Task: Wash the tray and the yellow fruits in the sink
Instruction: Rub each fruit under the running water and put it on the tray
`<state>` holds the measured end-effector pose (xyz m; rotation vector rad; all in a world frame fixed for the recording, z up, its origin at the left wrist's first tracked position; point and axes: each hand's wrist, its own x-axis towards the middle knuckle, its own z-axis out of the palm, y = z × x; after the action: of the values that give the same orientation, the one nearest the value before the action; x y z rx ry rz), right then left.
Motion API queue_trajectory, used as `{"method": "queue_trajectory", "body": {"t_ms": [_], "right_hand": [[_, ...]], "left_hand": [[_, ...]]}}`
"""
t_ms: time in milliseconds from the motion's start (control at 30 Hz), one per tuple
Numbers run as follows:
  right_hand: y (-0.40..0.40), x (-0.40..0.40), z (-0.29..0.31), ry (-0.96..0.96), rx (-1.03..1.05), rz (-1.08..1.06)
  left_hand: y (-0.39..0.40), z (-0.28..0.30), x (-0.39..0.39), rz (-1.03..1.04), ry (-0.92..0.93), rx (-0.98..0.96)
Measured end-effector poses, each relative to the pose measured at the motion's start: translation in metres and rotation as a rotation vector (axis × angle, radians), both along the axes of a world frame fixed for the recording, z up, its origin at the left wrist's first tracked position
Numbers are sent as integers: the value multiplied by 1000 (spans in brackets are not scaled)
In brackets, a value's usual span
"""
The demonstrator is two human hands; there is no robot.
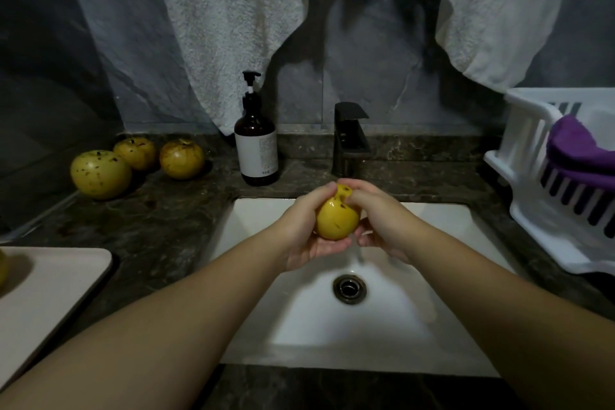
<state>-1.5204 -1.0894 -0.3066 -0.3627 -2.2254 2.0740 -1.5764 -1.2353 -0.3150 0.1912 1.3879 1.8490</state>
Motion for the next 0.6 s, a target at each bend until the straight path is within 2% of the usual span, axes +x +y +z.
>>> {"method": "queue_trajectory", "body": {"t_ms": [100,200,400,500,600], "right_hand": [[-1,1,0,0,32,-6],[-3,0,1,31,165,-35],[-3,6,-2,221,844,14],[-3,6,0,221,943,21],[-3,6,1,213,967,8]], "left_hand": [[0,0,-1,-1,-4,2],[0,1,-1,14,-12,20],[-6,3,-8,66,-40,71],[-11,2,-11,52,9,-41],[-9,3,-8,82,9,-9]]}}
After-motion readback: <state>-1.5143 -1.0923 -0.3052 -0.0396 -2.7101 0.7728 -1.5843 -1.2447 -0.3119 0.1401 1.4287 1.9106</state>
